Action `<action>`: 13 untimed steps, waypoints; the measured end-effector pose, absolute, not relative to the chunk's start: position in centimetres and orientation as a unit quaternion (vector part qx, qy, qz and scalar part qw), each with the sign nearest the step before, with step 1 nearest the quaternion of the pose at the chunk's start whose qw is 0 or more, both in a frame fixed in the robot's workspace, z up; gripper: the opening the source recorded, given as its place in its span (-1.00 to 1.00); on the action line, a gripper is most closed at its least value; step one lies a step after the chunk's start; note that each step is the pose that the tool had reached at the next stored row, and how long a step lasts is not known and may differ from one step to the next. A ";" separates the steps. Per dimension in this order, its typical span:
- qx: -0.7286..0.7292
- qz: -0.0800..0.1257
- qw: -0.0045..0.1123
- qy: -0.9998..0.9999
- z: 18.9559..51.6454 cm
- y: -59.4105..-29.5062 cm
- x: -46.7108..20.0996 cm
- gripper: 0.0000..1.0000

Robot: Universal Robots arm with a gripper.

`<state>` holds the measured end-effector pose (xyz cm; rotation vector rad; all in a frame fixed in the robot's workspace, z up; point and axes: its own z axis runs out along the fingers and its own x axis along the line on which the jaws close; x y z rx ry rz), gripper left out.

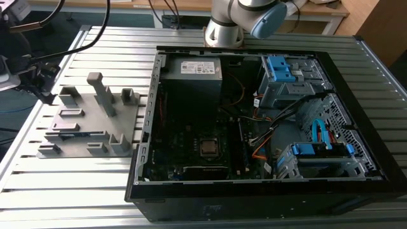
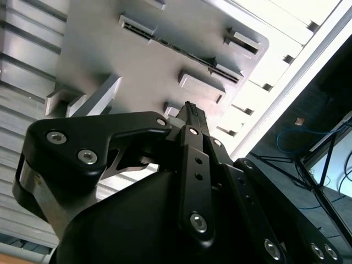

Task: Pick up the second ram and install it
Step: 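Reach for the second ram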

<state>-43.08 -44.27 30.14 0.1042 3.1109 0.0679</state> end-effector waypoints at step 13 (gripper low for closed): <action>0.033 0.022 0.014 0.999 28.9 -44.4 -43.1 -0.80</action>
